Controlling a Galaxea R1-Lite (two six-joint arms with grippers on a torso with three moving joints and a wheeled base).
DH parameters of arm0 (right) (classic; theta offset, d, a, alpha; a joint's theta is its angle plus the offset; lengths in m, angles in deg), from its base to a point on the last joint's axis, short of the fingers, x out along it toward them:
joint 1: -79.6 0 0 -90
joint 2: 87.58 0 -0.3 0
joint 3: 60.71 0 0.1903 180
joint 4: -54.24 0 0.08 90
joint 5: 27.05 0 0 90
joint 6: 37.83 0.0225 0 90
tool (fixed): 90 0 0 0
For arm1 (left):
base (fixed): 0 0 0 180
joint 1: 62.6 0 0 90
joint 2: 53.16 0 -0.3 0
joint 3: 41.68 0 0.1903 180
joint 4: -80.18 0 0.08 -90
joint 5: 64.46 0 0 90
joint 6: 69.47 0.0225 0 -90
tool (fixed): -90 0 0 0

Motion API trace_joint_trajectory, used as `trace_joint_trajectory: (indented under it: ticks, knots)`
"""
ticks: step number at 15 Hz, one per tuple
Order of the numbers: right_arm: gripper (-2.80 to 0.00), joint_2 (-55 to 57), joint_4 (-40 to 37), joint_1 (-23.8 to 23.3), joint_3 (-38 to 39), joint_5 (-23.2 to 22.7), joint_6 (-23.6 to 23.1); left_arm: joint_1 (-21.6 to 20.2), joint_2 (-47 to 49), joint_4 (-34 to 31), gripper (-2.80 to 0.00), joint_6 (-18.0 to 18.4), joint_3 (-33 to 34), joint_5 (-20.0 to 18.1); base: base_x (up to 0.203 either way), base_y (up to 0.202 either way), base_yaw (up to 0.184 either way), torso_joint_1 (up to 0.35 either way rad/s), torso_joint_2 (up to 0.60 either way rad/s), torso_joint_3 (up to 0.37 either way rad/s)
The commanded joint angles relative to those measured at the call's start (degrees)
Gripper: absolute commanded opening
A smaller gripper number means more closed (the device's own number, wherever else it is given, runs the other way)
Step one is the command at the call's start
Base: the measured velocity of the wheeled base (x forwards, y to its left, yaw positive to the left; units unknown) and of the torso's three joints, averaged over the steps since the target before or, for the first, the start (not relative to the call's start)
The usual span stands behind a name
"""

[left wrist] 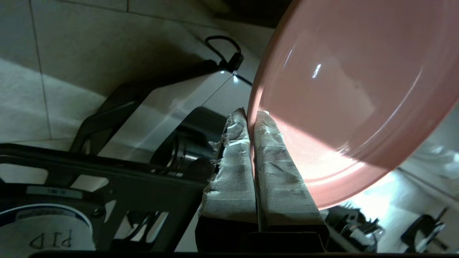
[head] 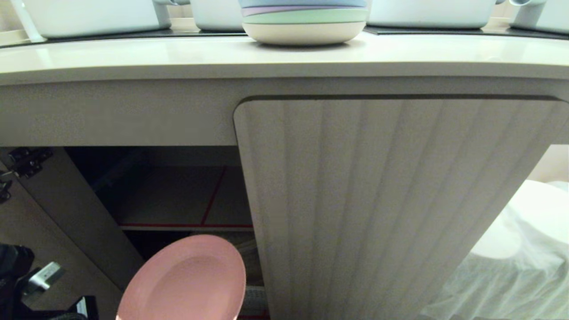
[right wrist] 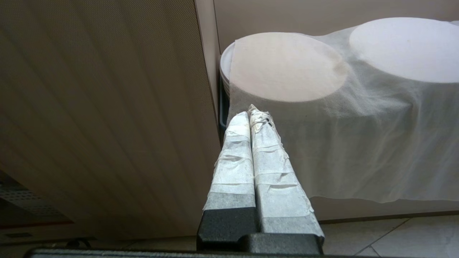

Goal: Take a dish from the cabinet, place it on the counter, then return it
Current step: Put it back into the cabinet

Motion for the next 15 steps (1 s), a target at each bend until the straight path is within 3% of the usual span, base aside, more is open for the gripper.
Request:
trace_joint_trajectory:
  ticks: [1,4,7,9,12,15]
  knots:
    - [-2.8,0.0,0.02,0.01,0.0,0.03,0.0,-0.03,1.65,0.42,-2.8,-0.79,-0.28,0.47,0.0,0.0,0.0,0.0,0.0,0.0]
    - [-2.8,0.0,0.02,0.01,0.0,0.03,0.0,-0.11,2.92,0.63,-2.8,-1.2,-0.86,1.12,0.0,0.0,0.0,0.0,0.0,0.0]
    - [-2.8,0.0,0.02,0.01,0.0,0.03,0.0,-0.22,5.55,0.63,-2.8,-5.5,-2.47,1.41,0.0,0.0,0.0,0.0,0.0,0.0]
    - [-2.8,0.0,0.02,0.01,0.0,0.03,0.0,-0.29,6.31,1.09,-2.8,-6.41,-3.36,2.35,0.0,0.0,0.0,0.0,0.0,0.0]
    - [-2.8,0.0,0.02,0.01,0.0,0.03,0.0,-0.29,8.04,6.73,-2.8,-8.57,-3.14,3.09,0.0,0.0,0.0,0.0,0.0,0.0]
    - [-2.8,0.0,0.02,0.01,0.0,0.03,0.0,-0.36,9.04,7.12,-2.8,-8.91,-3.64,3.22,0.0,0.0,0.0,0.0,0.0,0.0]
